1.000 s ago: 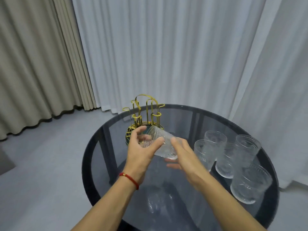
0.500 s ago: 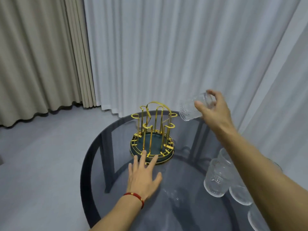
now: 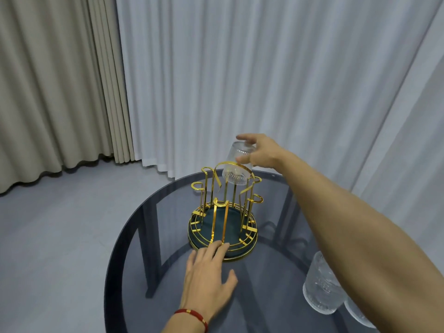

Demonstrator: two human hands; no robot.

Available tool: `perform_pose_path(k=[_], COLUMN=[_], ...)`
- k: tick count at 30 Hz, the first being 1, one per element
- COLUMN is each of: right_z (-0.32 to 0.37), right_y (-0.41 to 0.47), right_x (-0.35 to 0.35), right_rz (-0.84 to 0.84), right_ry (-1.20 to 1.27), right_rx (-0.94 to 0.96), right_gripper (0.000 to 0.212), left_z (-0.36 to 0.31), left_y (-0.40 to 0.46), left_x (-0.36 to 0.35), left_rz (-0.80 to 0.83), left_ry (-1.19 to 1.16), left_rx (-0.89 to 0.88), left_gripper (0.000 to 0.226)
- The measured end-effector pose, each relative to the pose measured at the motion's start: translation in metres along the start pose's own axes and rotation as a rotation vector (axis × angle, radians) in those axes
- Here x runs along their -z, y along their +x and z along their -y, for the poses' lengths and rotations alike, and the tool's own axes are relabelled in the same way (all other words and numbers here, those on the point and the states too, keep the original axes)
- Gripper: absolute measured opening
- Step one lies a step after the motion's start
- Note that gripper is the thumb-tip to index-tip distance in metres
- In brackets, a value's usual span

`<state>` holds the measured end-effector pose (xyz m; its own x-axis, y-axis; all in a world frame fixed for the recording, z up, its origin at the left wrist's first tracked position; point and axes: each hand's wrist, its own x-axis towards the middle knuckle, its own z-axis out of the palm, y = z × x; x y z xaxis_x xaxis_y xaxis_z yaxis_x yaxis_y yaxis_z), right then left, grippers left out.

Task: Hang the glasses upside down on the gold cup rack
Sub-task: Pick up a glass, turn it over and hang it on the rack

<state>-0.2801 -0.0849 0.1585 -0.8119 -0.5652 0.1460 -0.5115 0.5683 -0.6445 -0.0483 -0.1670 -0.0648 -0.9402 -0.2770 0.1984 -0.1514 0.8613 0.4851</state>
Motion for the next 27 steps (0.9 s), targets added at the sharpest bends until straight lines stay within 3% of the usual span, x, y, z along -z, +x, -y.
perform_pose_path(k=[8, 14, 19, 23, 27], right_z=[-0.021, -0.025, -0.035, -0.035, -0.042], right_y=[0.017, 0.022, 0.018, 0.011, -0.011], right_x=[-0.023, -0.03, -0.029, -0.025, -0.018], right_rz=[0.296, 0.362, 0.381, 0.333, 0.093], right_ry=[-0.101, -0.138, -0.03, 0.053, 0.125], right_rx=[0.027, 0.138, 0.139, 0.084, 0.059], right_gripper=[0.083, 0.079, 0.081, 0.09, 0.06], left_z=[-0.002, -0.001, -0.001, -0.002, -0.007], left_y=[0.005, 0.007, 0.007, 0.01, 0.012], left_x=[-0.002, 0.0, 0.0, -0.003, -0.004], left_rz=[-0.043, -0.058, -0.08, -0.089, -0.118], left_ry=[-0.059, -0.078, -0.088, -0.121, -0.079], left_rx=[0.022, 0.029, 0.018, 0.017, 0.018], left_gripper=[0.055, 0.054, 0.05, 0.046, 0.05])
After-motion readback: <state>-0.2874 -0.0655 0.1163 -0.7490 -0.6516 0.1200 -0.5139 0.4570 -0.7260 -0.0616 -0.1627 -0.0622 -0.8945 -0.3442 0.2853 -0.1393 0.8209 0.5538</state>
